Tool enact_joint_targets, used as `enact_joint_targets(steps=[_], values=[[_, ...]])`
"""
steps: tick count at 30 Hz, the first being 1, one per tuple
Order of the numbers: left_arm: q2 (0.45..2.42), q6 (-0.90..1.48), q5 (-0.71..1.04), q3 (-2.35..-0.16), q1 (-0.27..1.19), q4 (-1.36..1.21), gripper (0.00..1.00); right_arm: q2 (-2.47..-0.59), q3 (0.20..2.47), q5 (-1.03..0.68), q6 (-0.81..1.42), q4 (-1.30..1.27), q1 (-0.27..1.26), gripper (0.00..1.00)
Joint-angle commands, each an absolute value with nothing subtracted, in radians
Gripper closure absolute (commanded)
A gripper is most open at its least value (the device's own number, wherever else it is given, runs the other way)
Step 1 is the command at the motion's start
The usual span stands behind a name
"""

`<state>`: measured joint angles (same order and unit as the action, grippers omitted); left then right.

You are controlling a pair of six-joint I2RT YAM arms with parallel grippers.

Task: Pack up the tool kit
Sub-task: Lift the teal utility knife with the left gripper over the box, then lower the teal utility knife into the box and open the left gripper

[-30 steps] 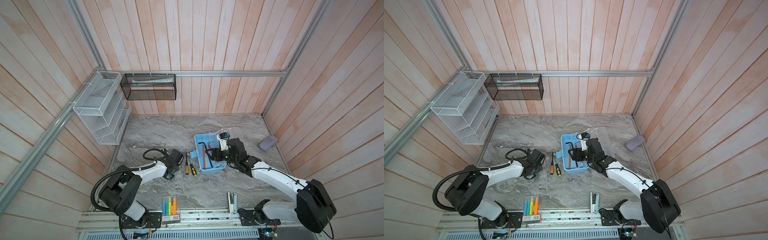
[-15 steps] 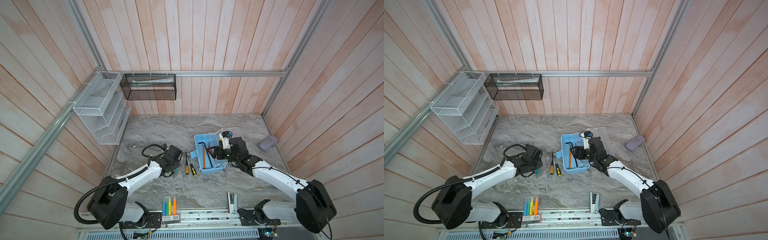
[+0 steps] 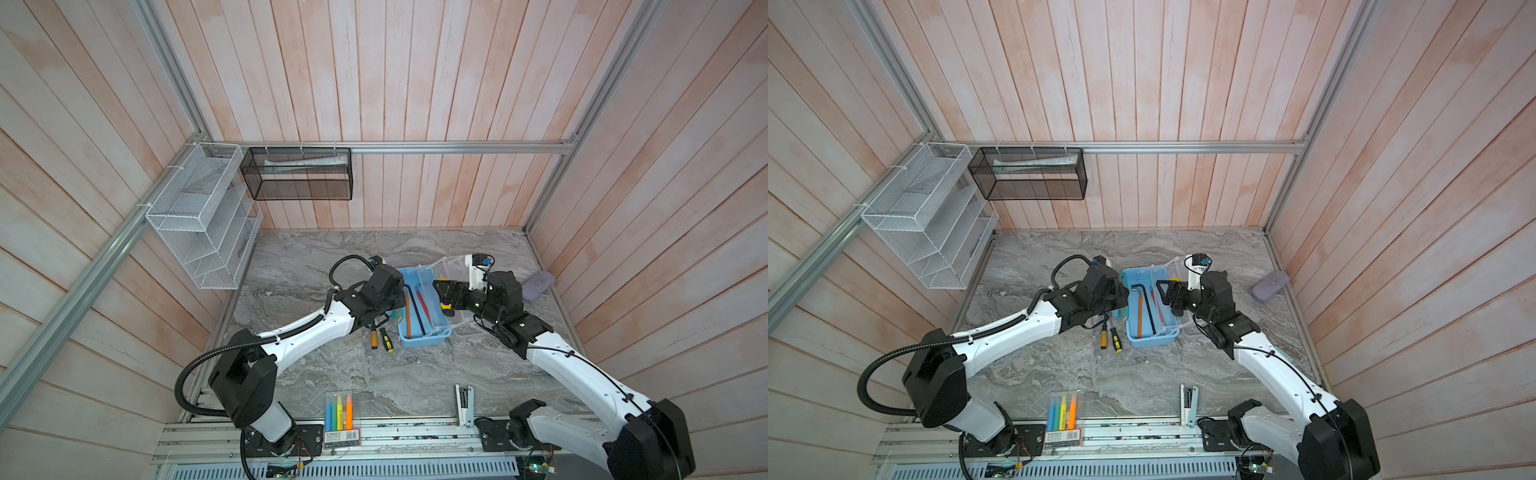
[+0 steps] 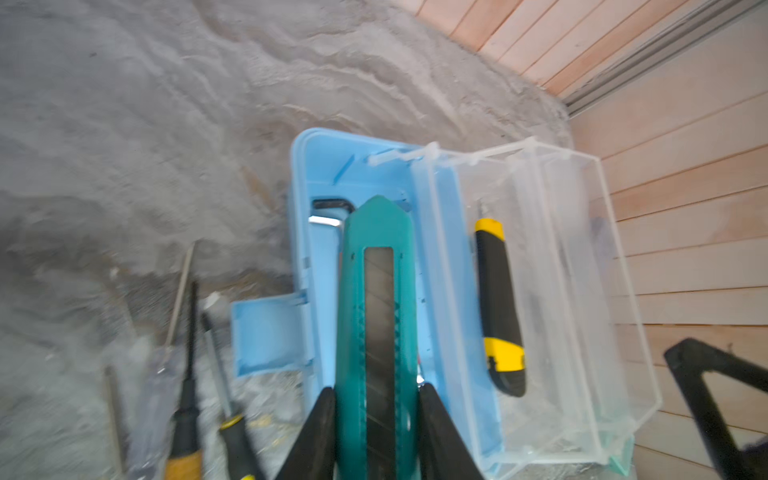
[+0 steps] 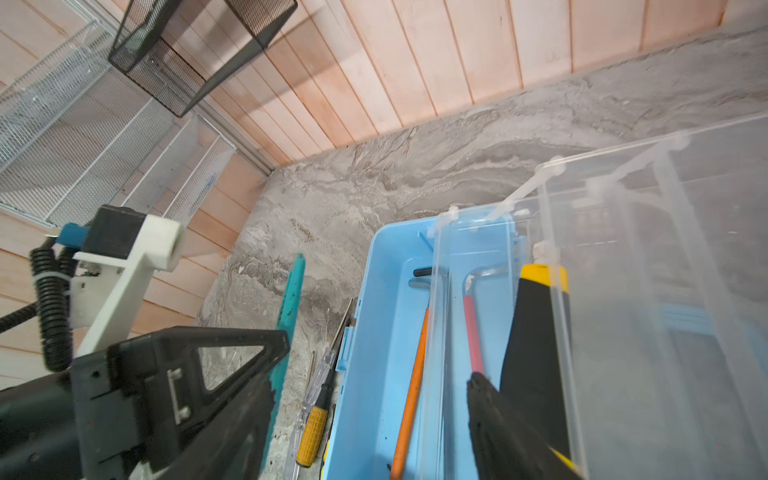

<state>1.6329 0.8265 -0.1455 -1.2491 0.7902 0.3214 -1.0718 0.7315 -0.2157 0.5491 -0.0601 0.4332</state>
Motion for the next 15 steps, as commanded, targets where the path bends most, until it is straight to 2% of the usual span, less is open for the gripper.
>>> enact_joint_targets(steps=[1,7,15], values=[[1.695,0.778,-0.114,-1.351,0.797,0.256,0.80,-1.026,0.708,-0.193,0.540,-0.015,0.411,0.26],[1.830,0.768,-0.086,-1.516,0.809,0.257,0.80,-0.980,0.688,-0.199,0.540,-0.008,0.377,0.26],[1.966,0.798,-0.073,-1.630,0.839,0.260,0.79,-0.967,0.663,-0.219,0.542,-0.030,0.344,0.25]])
